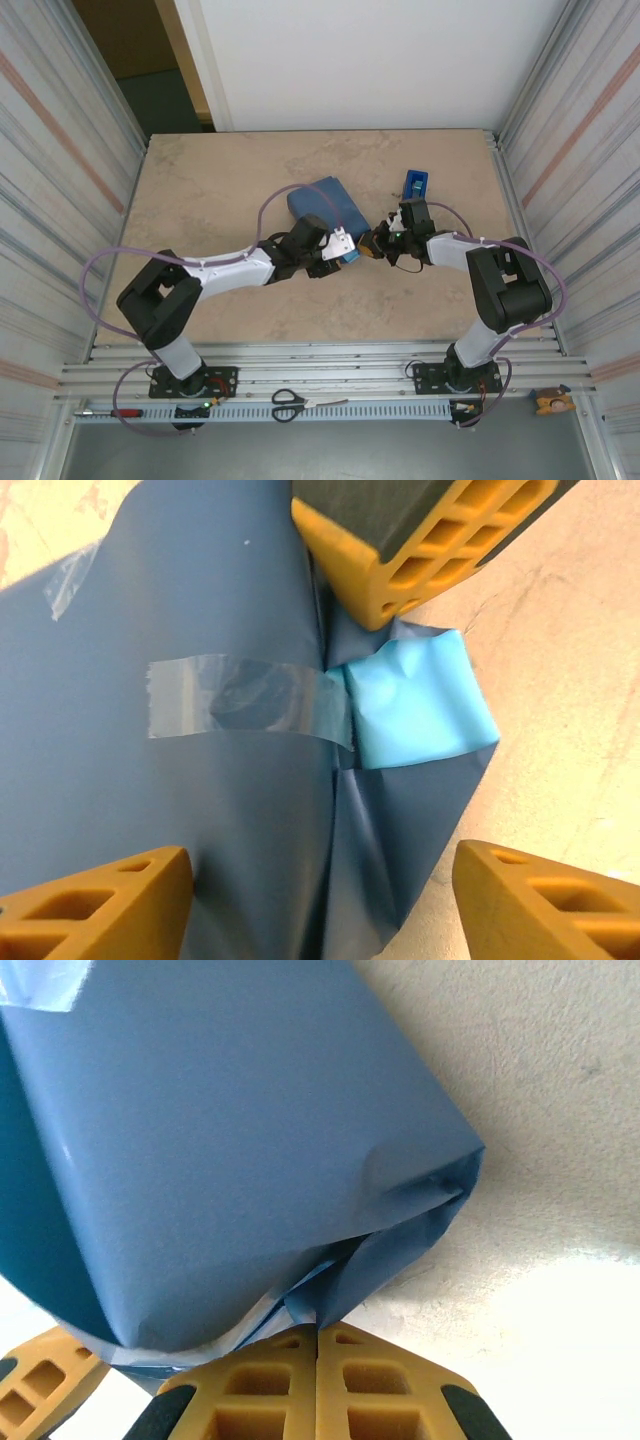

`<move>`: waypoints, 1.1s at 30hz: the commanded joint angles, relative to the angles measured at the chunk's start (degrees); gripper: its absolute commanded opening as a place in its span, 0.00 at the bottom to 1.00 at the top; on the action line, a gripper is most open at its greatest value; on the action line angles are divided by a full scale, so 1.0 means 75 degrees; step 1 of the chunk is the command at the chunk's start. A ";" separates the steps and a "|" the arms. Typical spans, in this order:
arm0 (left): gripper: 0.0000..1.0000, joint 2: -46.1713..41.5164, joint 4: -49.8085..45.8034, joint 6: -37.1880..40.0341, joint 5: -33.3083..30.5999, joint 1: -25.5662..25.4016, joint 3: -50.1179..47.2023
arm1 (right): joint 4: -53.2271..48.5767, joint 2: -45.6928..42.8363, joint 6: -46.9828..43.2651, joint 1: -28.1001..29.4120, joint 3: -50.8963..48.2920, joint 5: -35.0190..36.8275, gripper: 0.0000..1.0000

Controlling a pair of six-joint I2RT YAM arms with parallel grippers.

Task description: Wrap the gift box in paper

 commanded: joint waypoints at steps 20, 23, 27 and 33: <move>0.90 0.0449 0.0221 0.0464 -0.0700 -0.0239 -0.0108 | 0.1035 -0.0251 0.1165 -0.0129 -0.0384 -0.0406 0.05; 0.90 0.0647 0.0407 0.0472 -0.1192 -0.0337 -0.0109 | 0.1078 -0.0280 0.1251 -0.0122 -0.0461 -0.0398 0.05; 0.91 0.0803 0.0732 0.0452 -0.1786 -0.0499 -0.0200 | 0.1063 -0.0310 0.1293 -0.0127 -0.0509 -0.0409 0.05; 0.87 0.0950 0.0968 0.0400 -0.2510 -0.0574 -0.0132 | 0.1041 -0.0357 0.1313 -0.0122 -0.0530 -0.0411 0.05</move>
